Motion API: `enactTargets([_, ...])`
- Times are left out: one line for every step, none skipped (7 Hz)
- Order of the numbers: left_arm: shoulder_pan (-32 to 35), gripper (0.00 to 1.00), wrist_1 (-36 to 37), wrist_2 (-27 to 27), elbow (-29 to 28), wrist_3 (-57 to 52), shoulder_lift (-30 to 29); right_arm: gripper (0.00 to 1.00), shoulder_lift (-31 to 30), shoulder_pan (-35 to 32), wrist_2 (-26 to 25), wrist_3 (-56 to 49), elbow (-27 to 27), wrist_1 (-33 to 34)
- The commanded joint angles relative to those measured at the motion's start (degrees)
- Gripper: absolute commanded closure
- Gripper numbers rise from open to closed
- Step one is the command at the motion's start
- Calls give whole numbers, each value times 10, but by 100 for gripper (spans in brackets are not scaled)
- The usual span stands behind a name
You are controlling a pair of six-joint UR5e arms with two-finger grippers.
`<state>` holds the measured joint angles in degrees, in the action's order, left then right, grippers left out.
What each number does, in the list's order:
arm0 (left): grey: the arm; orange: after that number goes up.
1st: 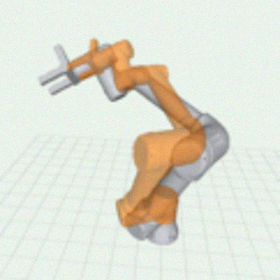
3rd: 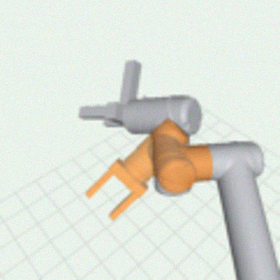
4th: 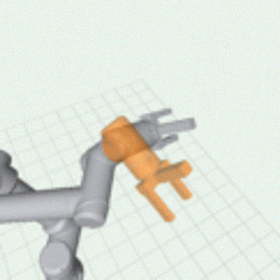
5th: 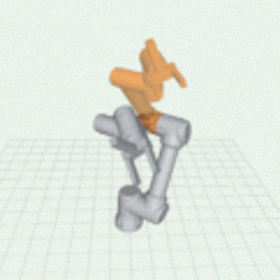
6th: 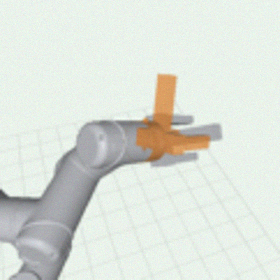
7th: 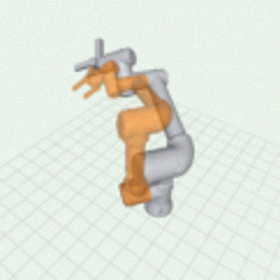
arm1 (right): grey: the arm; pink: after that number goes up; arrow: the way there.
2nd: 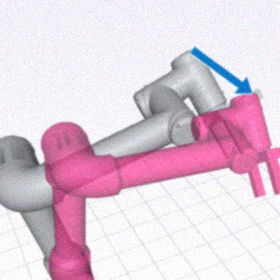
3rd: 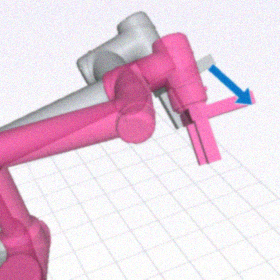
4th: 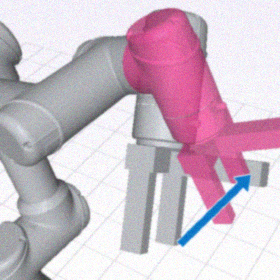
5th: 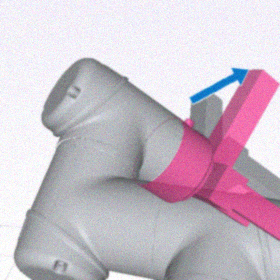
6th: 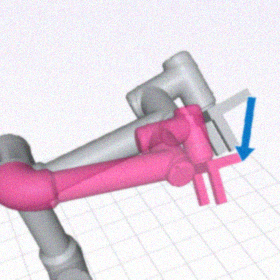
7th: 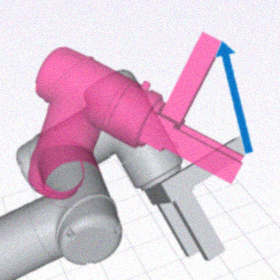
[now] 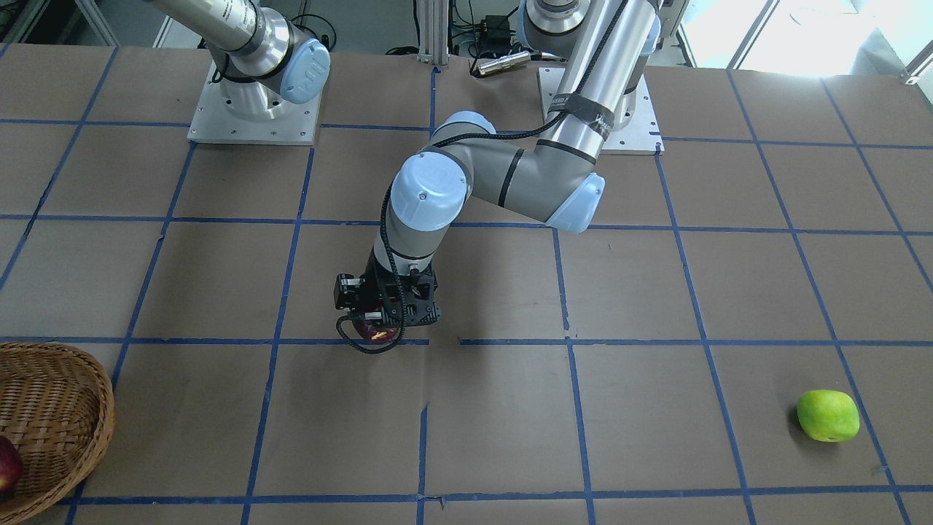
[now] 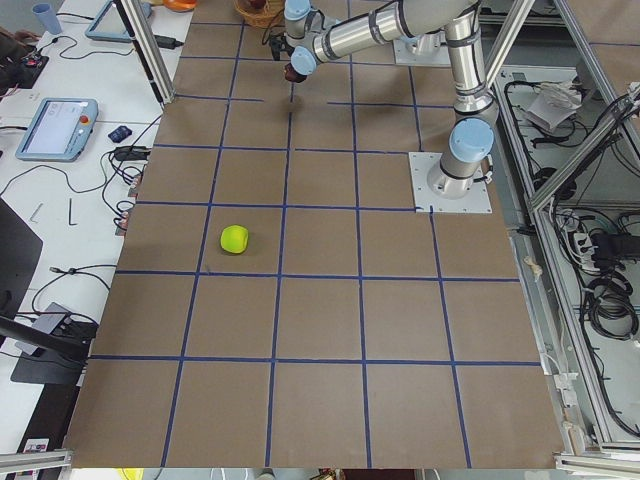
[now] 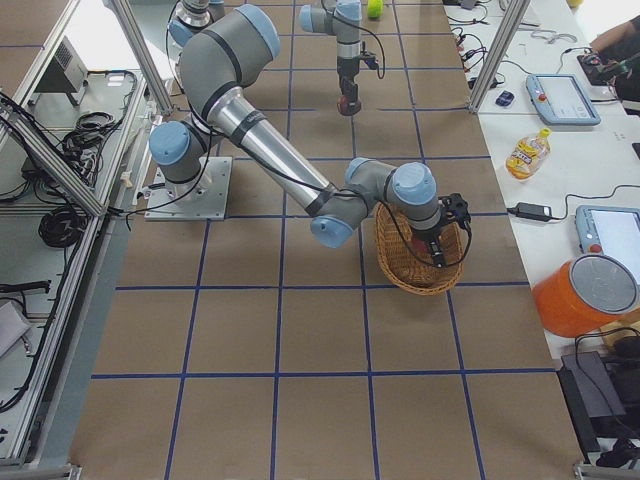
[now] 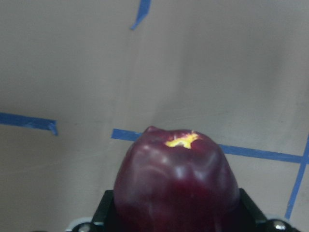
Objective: Put all apples into basket
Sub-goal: 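Carry the dark red apple to the table center with the left gripper and release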
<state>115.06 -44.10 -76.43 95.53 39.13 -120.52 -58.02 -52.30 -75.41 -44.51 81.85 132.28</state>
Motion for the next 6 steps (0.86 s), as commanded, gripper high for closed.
enactTargets([23,61,37,-9,0,24,-21,0,-18,-4,1,2,6,-77])
enactTargets([24,1,33,-31,14,24,-23,0,-42,-13,7,3,9,-127])
enactTargets([14,0,16,-51,25,3,-10,0,-62,-39,7,5,14,-188])
enactTargets([-17,0,-30,-63,26,-78,16,0,-81,-67,8,8,17,-264])
enactTargets([-45,0,-63,-66,29,-100,40,0,-102,-98,8,10,23,-288])
enactTargets([-55,0,-78,-82,28,-107,60,0,-109,-145,-2,86,42,-289])
